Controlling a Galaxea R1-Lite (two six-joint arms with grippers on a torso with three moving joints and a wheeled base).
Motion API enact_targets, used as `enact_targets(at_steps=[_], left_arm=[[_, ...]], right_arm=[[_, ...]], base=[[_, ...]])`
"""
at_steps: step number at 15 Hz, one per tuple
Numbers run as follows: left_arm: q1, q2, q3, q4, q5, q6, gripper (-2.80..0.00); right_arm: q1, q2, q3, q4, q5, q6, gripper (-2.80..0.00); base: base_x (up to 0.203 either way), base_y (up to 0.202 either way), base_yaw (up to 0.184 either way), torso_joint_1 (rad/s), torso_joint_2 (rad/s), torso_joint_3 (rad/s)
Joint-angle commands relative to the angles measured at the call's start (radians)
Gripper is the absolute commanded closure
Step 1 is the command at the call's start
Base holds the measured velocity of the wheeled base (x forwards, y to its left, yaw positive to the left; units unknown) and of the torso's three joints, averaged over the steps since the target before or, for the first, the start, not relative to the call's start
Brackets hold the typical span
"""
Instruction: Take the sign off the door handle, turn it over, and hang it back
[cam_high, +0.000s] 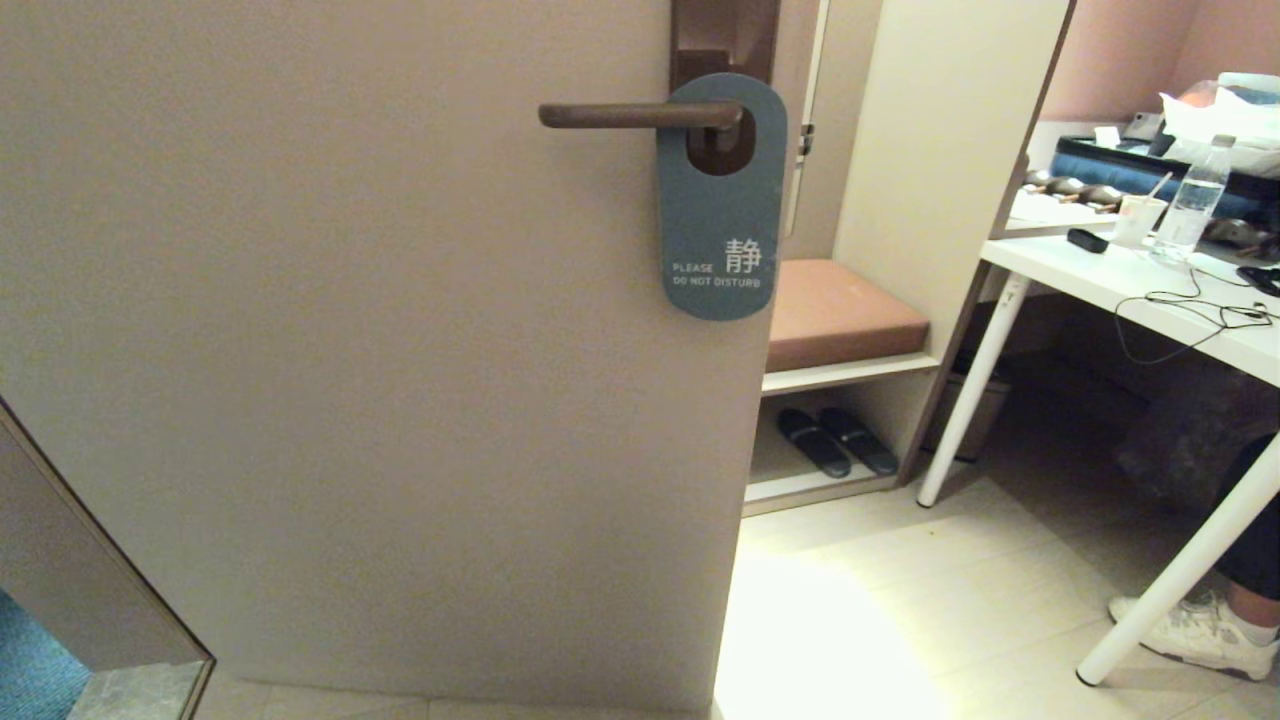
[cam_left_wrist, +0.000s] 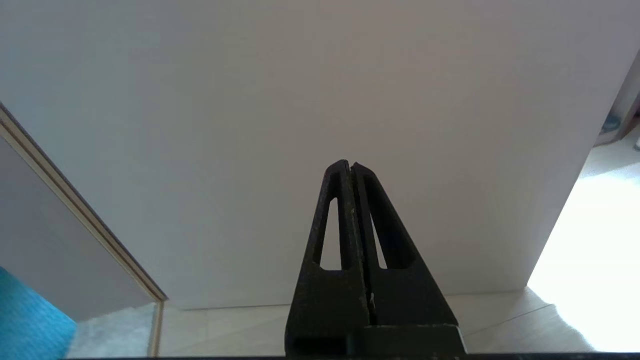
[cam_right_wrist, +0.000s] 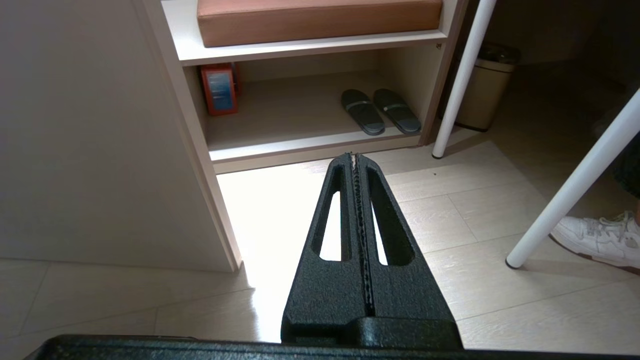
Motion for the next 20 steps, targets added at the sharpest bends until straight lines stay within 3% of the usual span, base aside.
enact_targets(at_steps=[1,20], left_arm=[[0.000,0.000,0.000,0.000,0.002,-0.016,0.00],[0.000,0.000,0.000,-0.001,0.005,-0.025,0.00]], right_arm=[[0.000,0.000,0.000,0.001,0.000,-0.001,0.00],[0.000,0.000,0.000,0.001,0.000,-0.001,0.00]], base=[[0.000,0.000,0.000,0.000,0.00,0.000],[0.000,0.000,0.000,0.000,0.00,0.000]])
